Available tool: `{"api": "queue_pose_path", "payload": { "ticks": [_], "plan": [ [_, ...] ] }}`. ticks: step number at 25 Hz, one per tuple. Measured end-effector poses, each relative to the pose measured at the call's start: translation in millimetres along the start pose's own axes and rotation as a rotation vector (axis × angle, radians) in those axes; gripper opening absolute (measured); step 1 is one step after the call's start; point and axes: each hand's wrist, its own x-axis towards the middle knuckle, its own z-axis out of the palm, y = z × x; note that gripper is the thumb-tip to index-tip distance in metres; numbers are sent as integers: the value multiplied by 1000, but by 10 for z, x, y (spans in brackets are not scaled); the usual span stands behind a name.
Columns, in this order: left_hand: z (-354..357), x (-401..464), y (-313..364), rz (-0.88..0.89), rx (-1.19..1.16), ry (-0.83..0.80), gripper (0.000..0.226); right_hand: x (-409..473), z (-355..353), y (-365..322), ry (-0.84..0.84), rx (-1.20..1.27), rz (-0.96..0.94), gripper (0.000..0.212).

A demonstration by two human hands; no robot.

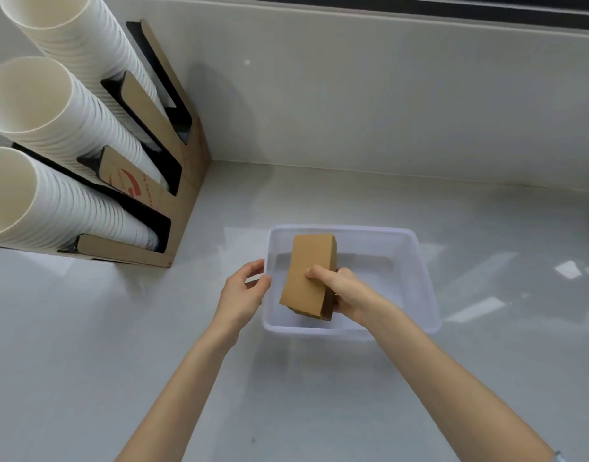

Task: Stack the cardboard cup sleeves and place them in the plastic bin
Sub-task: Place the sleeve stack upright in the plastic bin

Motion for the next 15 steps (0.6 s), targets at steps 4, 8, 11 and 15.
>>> {"api": "queue_pose_path", "payload": {
  "ticks": [4, 8, 11, 15],
  "plan": [
    [-3, 16, -26, 15, 7, -6, 31, 101, 73, 32, 27, -83, 41, 66],
    [5, 38, -58, 7, 41, -8, 35, 147, 146, 7, -26, -109, 26, 71],
    [-1, 45, -64, 2, 27, -16, 36, 151, 199, 1, -58, -109, 7, 71],
    [-2, 49, -80, 8, 14, -15, 34, 137, 260, -9, -6, -175, -27, 81]
  ]
}}
